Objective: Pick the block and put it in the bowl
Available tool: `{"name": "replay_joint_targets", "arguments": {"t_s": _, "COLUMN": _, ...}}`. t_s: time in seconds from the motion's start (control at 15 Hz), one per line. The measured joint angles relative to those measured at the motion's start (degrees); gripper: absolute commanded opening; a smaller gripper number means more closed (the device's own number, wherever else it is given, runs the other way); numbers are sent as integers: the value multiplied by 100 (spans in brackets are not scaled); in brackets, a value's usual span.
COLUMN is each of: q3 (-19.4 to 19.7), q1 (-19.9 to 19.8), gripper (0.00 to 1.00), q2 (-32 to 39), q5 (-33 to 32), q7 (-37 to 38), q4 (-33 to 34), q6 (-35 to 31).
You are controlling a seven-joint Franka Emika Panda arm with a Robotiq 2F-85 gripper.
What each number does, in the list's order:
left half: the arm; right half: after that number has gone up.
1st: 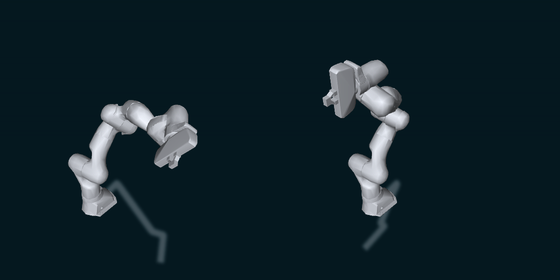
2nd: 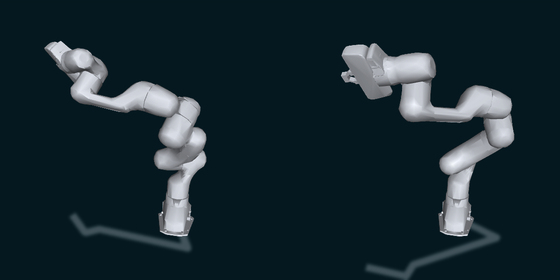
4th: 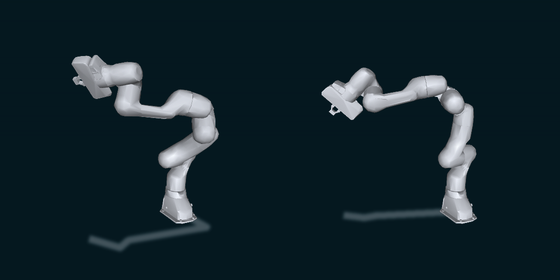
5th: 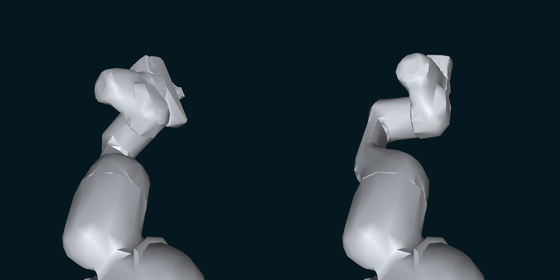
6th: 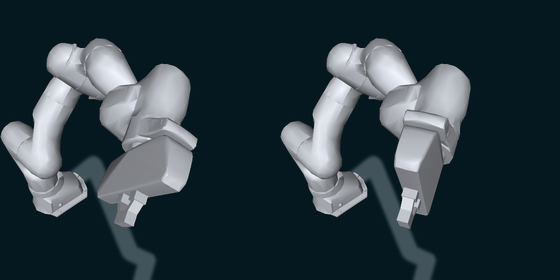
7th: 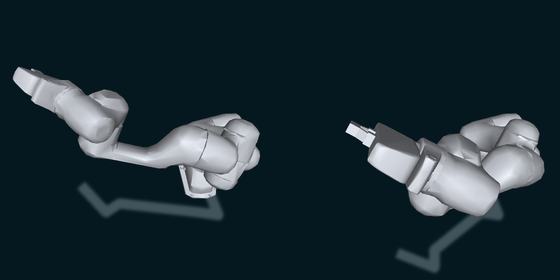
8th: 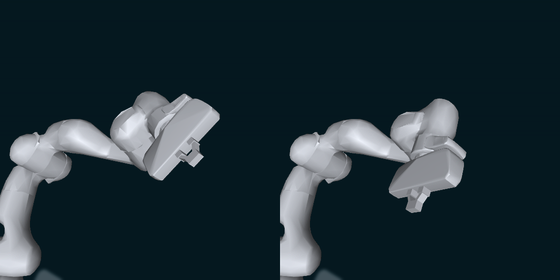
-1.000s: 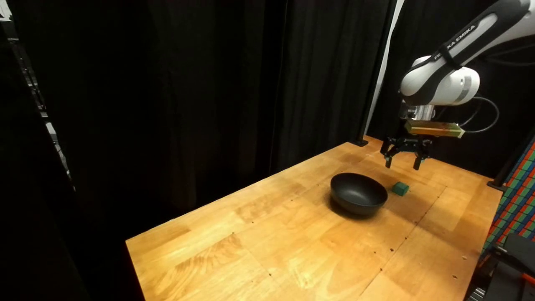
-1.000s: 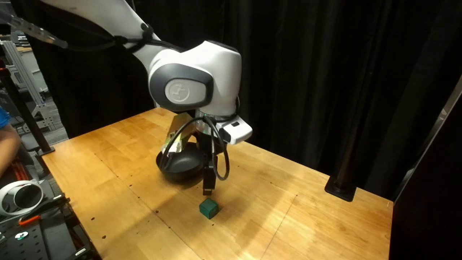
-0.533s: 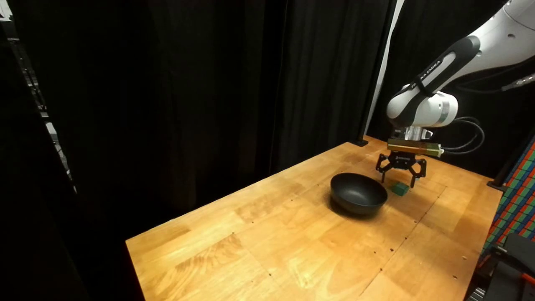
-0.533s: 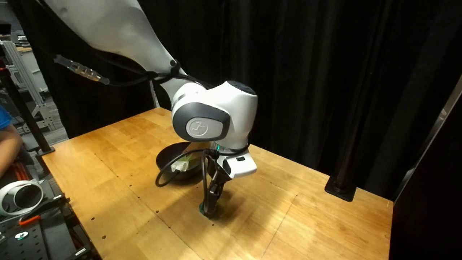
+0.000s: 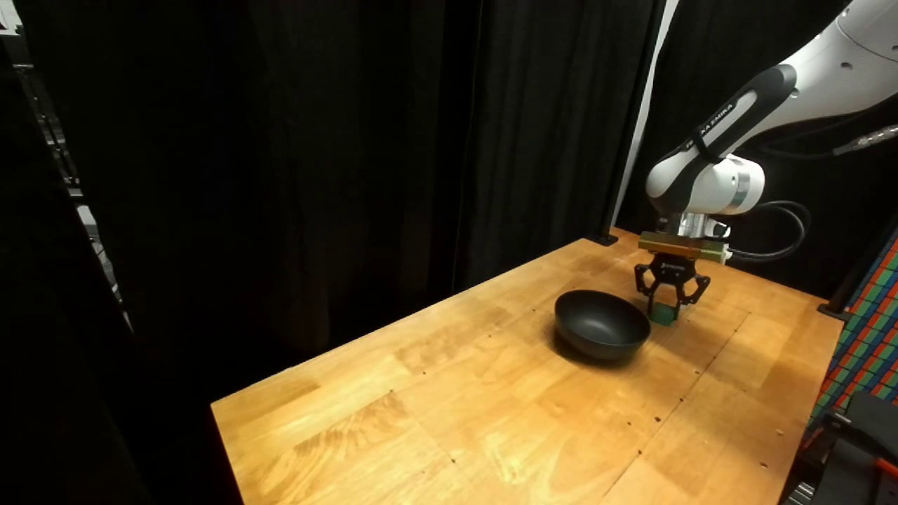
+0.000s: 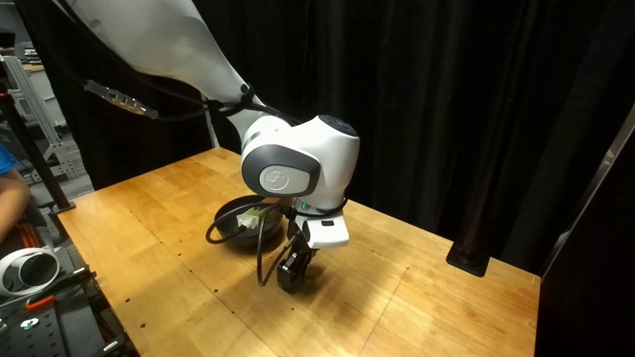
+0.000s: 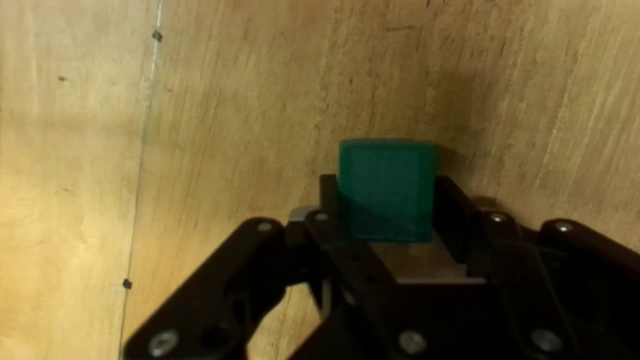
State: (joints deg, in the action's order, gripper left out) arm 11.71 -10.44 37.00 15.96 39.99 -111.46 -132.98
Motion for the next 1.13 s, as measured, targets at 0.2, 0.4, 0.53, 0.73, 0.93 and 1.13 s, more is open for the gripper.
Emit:
{"name": "replay_joint_targets", "arguments": {"t_s": 0.2, "q3": 1, "q1": 9, "gripper": 17, "q2": -113, "q5": 10, "q7": 168, "q4": 9, "q6": 300}}
{"name": "replay_joint_targets", "arguments": {"t_s": 0.4, "q3": -29, "q1": 89, "gripper": 17, "q2": -419, "q5": 13, "q7": 186, "q4": 4, "q6": 440}}
{"name": "replay_joint_targets", "arguments": {"t_s": 0.53, "q3": -145, "q1": 146, "gripper": 17, "q2": -705, "q5": 134, "q7": 174, "q4": -31, "q6": 473}}
{"name": "replay_joint_targets", "arguments": {"t_s": 0.73, "q3": -457, "q1": 229, "gripper": 68, "q2": -1045, "q5": 536, "q7": 129, "q4": -153, "q6": 547}}
{"name": "replay_joint_targets", "arguments": {"t_s": 0.93, "q3": -688, "q1": 316, "gripper": 88, "q2": -1158, "q5": 795, "q7": 44, "q4": -264, "q6": 797}}
{"name": "replay_joint_targets", "arguments": {"t_s": 1.13, "q3": -749, "q1": 325, "gripper": 100, "q2": -1198, "q5": 916, "q7": -164, "q4": -337, "q6": 1235}}
